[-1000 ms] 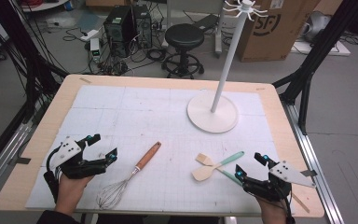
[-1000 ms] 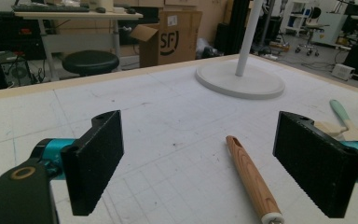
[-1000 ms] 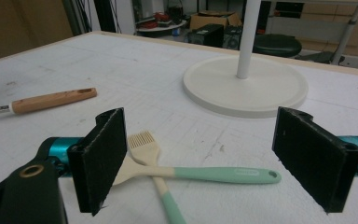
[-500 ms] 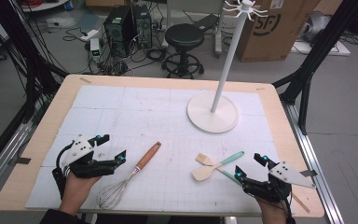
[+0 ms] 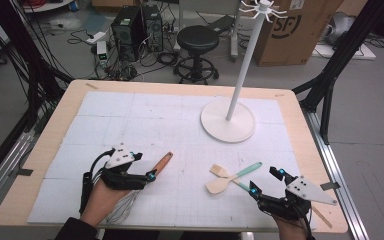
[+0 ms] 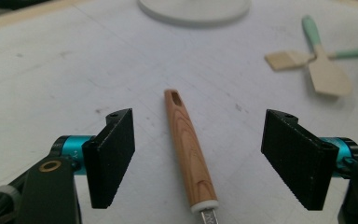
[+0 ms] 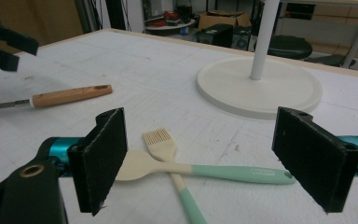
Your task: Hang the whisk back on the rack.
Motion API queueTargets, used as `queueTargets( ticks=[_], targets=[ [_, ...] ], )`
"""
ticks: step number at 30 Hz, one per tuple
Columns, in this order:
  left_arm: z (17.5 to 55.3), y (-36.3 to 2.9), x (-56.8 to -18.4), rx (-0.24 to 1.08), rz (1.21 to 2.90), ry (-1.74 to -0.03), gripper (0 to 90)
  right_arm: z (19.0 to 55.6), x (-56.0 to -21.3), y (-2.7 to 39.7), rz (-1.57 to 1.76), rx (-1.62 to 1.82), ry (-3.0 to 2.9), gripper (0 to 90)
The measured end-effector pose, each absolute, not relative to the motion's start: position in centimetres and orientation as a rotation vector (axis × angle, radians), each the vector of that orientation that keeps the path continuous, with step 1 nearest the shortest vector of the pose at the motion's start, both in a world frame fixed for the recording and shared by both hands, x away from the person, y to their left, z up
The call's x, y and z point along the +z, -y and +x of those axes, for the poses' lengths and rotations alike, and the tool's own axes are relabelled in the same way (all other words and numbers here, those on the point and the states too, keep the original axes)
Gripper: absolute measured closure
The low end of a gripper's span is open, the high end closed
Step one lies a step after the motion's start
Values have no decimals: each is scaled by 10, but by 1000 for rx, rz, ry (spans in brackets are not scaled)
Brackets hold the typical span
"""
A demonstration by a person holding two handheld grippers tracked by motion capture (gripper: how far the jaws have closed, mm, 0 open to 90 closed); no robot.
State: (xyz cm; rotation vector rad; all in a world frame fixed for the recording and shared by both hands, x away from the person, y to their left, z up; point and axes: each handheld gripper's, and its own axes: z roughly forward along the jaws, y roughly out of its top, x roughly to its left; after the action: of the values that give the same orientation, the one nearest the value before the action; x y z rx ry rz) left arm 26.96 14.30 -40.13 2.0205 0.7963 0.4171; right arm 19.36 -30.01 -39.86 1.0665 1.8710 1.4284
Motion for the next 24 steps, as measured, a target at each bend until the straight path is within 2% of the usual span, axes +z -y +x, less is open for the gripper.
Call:
queueTargets(
  ticks=[7,12,24],
  targets=[
    [286,-125,-418,400,2197,-860,285,195,-400,299,1065,1420,-1883,170],
    [289,-120,-425,424,2286,-880,365,196,-400,299,1062,1416,-1886,170],
    [295,-125,-428,425,2316,-949,462,195,-400,299,1062,1419,-1887,171]
  ],
)
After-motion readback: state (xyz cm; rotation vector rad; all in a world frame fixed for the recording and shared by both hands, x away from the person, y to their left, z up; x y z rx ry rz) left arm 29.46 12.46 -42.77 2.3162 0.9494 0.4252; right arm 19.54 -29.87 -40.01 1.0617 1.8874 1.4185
